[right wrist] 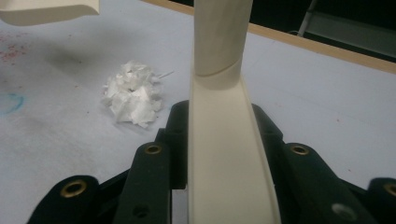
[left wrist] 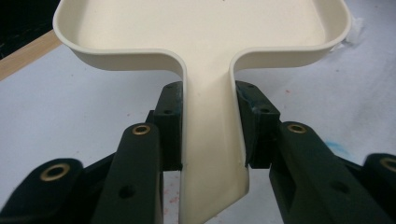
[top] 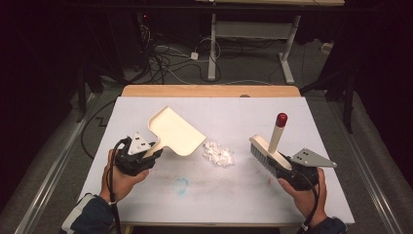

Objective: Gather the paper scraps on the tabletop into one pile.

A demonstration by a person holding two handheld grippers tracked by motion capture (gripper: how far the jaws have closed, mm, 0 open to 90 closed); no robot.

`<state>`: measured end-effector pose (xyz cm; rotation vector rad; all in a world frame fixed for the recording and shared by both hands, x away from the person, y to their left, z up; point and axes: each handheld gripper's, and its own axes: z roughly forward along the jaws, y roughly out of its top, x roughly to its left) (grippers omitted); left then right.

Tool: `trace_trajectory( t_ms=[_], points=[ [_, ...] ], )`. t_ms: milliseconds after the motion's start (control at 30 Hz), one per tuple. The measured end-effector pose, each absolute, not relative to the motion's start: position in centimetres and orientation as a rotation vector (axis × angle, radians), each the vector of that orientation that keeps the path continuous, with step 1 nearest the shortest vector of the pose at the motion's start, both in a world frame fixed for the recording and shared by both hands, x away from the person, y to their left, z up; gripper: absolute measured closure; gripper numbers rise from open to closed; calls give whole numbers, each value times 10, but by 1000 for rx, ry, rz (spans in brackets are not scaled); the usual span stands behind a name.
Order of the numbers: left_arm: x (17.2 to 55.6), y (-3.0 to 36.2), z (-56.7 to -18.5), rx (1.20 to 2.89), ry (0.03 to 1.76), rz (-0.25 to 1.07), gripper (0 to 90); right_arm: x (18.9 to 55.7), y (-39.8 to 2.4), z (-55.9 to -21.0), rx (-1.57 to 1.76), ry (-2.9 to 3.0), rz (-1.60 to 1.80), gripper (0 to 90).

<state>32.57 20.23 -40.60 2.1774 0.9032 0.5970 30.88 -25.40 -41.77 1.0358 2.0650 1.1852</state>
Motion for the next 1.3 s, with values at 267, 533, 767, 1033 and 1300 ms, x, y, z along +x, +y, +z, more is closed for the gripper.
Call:
trace_trajectory(
  t_ms=[267, 533, 767, 1033, 1300],
  points=[
    [309, 204, -412, 2232, 856, 567, 635, 309, -254, -420, 1046, 2055, 1191, 676],
    [294, 205, -428, 2309, 837, 495, 635, 320, -249, -421, 1059, 2039, 1235, 676],
    [292, 193, -445, 2391, 812, 424, 635, 343, -230, -421, 1053, 1996, 1279, 676],
    [296, 184, -459, 2408, 823, 335, 634, 376, -197, -442, 1051, 1924, 1316, 677],
    [297, 181, -463, 2413, 826, 318, 634, 399, -178, -460, 1113, 1929, 1285, 677]
  ],
)
